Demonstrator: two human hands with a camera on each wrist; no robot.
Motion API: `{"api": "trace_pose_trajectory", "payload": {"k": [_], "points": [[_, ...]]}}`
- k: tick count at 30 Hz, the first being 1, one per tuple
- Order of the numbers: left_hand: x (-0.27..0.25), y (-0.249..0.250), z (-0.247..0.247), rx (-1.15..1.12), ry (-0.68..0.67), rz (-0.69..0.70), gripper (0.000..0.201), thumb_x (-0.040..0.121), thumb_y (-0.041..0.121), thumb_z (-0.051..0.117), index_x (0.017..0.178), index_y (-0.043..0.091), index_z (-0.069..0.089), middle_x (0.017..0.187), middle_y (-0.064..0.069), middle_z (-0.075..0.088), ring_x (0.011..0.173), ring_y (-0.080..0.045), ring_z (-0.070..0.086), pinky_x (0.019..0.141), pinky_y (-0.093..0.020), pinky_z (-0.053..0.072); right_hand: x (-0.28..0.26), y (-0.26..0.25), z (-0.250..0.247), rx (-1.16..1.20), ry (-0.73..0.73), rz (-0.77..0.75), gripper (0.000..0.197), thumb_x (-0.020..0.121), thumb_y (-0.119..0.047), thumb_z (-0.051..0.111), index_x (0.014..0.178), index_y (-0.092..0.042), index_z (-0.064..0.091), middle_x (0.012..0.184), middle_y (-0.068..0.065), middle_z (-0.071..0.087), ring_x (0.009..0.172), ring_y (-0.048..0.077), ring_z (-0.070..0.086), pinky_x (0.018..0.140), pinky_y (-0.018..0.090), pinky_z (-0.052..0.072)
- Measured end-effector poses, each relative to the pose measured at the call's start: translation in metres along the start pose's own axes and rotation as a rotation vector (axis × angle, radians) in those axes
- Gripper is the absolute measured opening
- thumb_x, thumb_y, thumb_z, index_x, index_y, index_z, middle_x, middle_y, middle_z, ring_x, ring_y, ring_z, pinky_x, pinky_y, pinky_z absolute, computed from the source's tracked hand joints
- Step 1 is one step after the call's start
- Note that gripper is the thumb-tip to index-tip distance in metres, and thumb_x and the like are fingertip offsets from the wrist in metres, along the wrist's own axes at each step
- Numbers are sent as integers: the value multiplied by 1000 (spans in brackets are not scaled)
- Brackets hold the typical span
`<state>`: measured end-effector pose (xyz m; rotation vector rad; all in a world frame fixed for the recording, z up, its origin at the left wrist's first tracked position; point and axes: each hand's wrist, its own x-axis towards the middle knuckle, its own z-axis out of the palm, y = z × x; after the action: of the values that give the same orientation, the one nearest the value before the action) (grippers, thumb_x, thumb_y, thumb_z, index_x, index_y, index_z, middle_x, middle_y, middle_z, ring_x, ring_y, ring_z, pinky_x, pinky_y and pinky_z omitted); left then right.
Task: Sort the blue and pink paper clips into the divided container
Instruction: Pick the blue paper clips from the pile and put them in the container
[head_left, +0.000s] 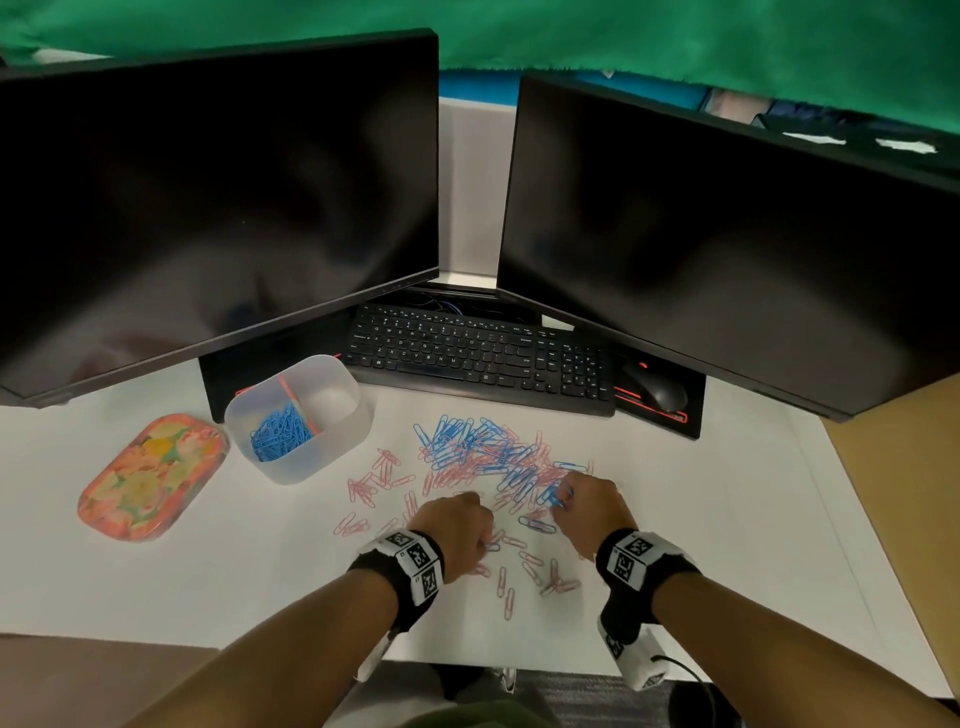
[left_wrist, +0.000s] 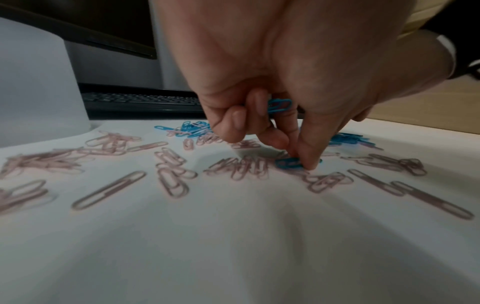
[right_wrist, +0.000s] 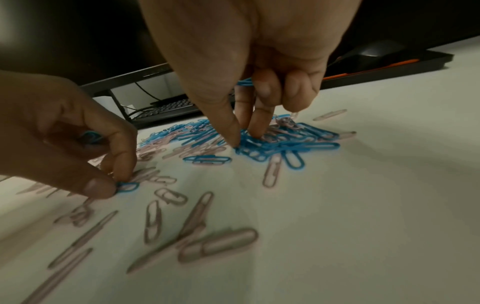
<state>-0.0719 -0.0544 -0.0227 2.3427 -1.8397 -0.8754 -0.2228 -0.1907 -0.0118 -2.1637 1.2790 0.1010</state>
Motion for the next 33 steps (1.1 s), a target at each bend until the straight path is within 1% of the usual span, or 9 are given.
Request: {"api": "trace_pose_trajectory", "payload": {"k": [6, 8, 10, 12, 15, 18, 20, 23, 33], "points": [[2, -7, -2, -97, 38, -33, 12, 88, 25, 54, 94, 22, 65, 106, 1, 60, 94, -21, 61, 84, -34, 52, 6, 0, -1, 70, -7, 48, 24, 77, 2, 54, 67, -19, 49, 79, 5, 60, 64, 21, 53, 56, 20, 42], [2, -11, -4, -155, 58, -59, 12, 88, 25, 55, 94, 22, 65, 102, 3, 64, 91, -17, 61, 82, -30, 52, 7, -1, -2, 106, -9, 34, 17, 78, 3, 50, 74, -13, 52, 77, 4, 57, 61, 19, 51, 53, 21, 44], [1, -15, -6, -252, 96, -92, 9, 87, 22, 57, 92, 22, 65, 97, 4, 67, 85, -15, 62, 78, -26, 51, 7, -1, -5, 146, -27, 14, 15, 81, 2, 50, 82, -12, 53, 80, 0, 54, 62, 11, 49, 50, 7, 39], [-1, -19, -11, -385, 149, -113, 10, 87, 18, 56, 90, 22, 65, 92, 4, 69, 82, -15, 63, 74, -24, 51, 7, -1, -10, 188, -64, 9, 14, 87, -3, 49, 93, -12, 57, 89, -2, 55, 68, 5, 50, 50, 4, 39], [-2, -28, -17, -570, 181, -163, 22, 91, 12, 52, 104, 22, 67, 93, 7, 66, 82, -11, 62, 71, -15, 46, 11, -1, -15, 326, -221, 14, 25, 91, -6, 48, 111, -11, 63, 90, -3, 56, 68, 8, 51, 60, 15, 39], [-5, -36, -26, -959, 137, -257, 28, 95, 6, 45, 101, 19, 69, 92, 7, 60, 72, -8, 51, 65, -17, 40, 11, -14, -17, 700, -373, 130, 20, 94, -3, 45, 101, -5, 64, 59, -1, 42, 48, 10, 34, 47, 20, 28], [-13, -40, -35, -1314, 147, -335, 31, 95, 0, 40, 89, 11, 69, 79, -2, 53, 57, -12, 41, 53, -22, 35, 12, -29, -16, 899, -411, 181, 22, 92, -3, 42, 84, -5, 62, 61, 5, 41, 47, 13, 33, 45, 22, 25], [-27, -46, -51, -1660, 233, -392, 27, 95, 0, 37, 84, 3, 62, 71, -10, 48, 56, -21, 49, 51, -26, 40, 15, -58, -11, 1031, -496, 231, 27, 93, -10, 40, 72, -9, 56, 67, 8, 46, 47, 15, 37, 45, 23, 23], [-72, -95, -100, -1955, 584, -417, 19, 93, 17, 40, 86, 10, 57, 75, -7, 57, 62, -19, 59, 57, -28, 47, 18, -193, 3, 799, -698, 65, 15, 92, -13, 54, 101, -2, 60, 72, 11, 59, 58, 23, 57, 51, 30, 44]]}}
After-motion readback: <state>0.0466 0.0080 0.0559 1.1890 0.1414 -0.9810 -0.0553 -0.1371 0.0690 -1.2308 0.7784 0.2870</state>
